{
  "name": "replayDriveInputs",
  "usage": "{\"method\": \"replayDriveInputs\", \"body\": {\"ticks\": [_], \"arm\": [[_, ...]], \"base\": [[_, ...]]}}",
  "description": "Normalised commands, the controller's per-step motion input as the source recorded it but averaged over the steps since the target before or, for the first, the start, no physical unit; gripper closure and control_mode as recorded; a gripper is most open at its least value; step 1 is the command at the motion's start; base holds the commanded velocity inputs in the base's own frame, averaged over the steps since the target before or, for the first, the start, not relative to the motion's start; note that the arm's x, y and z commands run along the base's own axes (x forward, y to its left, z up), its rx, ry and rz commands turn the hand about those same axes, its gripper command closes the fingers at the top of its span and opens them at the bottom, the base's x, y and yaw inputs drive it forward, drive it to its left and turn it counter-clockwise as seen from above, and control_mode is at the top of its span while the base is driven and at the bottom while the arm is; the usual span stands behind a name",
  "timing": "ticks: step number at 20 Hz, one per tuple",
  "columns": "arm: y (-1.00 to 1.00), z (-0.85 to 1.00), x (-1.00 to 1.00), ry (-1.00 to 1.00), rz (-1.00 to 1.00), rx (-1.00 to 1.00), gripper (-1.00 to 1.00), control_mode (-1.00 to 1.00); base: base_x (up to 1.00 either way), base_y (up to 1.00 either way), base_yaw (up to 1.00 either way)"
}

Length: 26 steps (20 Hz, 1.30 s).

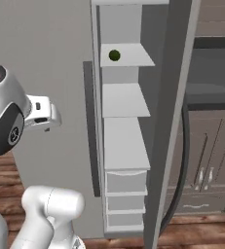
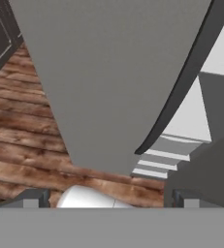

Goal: Take the lemon wedge and lime out of the freezer and place them in the tupperware container on the counter. Then put the tupperware containing the vegetables back in the freezer.

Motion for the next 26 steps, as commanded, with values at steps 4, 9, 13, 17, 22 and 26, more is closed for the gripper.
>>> {"method": "replayDriveInputs", "body": {"ticks": [4, 9, 13, 17, 22, 26], "arm": [[0.00, 0.00, 0.00, 0.00, 0.00, 0.00, -1.00, 1.00], [0.00, 0.00, 0.00, 0.00, 0.00, 0.00, -1.00, 1.00], [0.00, 0.00, 0.00, 0.00, 0.00, 0.00, -1.00, 1.00], [0.00, 0.00, 0.00, 0.00, 0.00, 0.00, -1.00, 1.00], [0.00, 0.00, 0.00, 0.00, 0.00, 0.00, -1.00, 1.00], [0.00, 0.00, 0.00, 0.00, 0.00, 0.00, -1.00, 1.00]], "base": [[0.00, -0.10, 0.00], [0.00, -0.34, 0.04], [0.00, -0.35, 0.06], [0.00, -0.51, 0.07], [-0.05, -0.67, 0.05], [0.22, -0.31, 0.09]]}}
